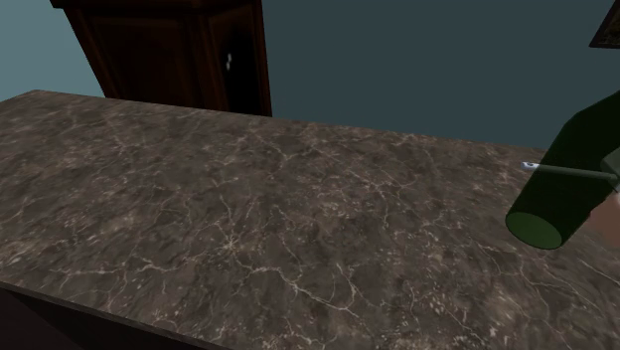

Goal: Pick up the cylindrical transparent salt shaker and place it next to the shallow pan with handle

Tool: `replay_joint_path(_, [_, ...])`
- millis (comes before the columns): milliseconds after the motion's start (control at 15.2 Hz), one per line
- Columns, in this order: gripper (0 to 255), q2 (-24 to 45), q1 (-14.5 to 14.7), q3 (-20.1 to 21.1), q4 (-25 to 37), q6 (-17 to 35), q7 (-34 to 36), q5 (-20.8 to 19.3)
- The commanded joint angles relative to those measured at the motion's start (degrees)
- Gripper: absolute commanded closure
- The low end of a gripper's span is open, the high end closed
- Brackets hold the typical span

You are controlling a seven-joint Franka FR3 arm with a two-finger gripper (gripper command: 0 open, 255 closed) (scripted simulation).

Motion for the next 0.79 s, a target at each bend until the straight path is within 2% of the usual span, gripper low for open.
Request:
replay_joint_path(0, [255, 1.1, -1.7, -1.1, 1.1, 0.5, -2.9, 0.5])
replay_joint_path(396, [255, 5.4, -7.2, -4.1, 5.8, 1.4, -11.4, 2.9])
replay_joint_path(726, [255, 10.7, -12.8, -6.0, 12.1, 1.1, -18.6, 6.0])
